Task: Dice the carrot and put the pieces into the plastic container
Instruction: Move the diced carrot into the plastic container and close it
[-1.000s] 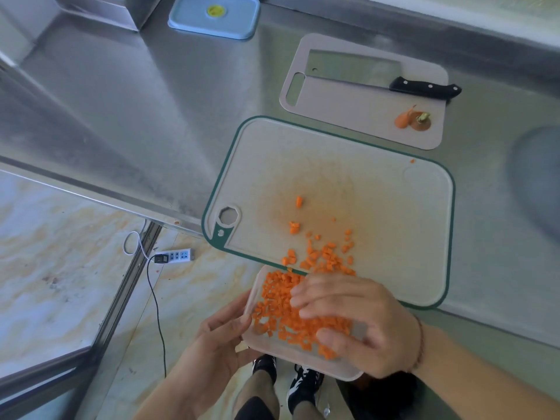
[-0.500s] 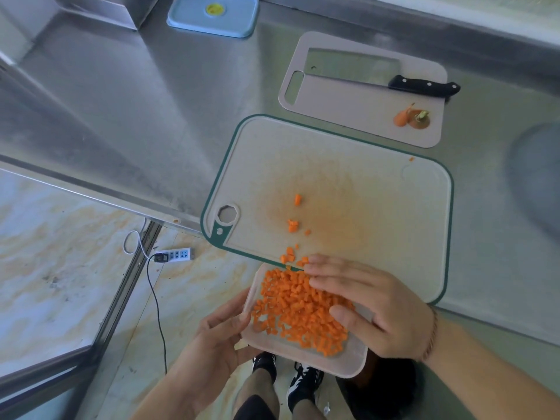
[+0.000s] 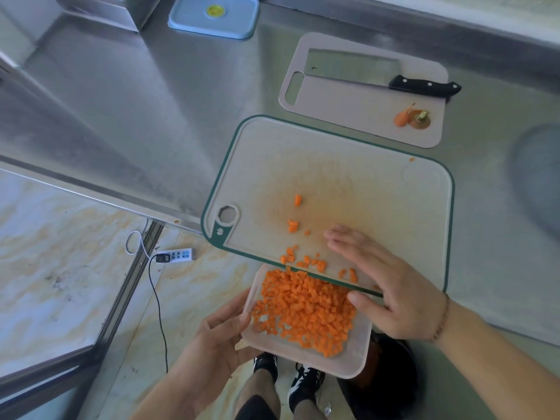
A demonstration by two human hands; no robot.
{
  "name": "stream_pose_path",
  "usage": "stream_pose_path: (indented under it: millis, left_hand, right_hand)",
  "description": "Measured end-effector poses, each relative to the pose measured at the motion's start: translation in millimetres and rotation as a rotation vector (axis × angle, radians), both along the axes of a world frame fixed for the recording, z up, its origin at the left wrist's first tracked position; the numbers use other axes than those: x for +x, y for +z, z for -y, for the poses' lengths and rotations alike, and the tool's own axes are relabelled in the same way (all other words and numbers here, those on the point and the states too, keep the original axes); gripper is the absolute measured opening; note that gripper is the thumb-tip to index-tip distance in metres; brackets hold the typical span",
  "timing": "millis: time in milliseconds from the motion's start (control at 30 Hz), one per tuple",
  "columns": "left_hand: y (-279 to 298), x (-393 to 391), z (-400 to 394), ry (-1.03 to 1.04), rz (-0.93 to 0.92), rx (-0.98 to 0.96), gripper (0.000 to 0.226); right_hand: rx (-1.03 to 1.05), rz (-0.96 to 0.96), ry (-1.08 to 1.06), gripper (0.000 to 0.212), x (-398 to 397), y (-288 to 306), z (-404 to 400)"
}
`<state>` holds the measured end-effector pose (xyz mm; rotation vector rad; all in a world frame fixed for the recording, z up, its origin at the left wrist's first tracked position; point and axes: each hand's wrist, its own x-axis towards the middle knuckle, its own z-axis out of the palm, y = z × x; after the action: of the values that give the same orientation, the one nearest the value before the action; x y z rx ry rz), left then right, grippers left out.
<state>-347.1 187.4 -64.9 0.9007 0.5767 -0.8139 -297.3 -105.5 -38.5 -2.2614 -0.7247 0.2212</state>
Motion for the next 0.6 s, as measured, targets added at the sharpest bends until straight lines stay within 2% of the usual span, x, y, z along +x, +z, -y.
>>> stream_pose_path:
  millis: [233,600]
  left_hand:
    - [-1,0,0,0.0,0.009,-0.008,0.09]
    - [-3,-1,0,-0.025,0.039,-0.015,0.088]
  right_hand:
    - [-0.122,0.058,0.03,0.069,4,-6,-1]
    - [-0.14,0.075,0.032,0.057,16,-9,-3]
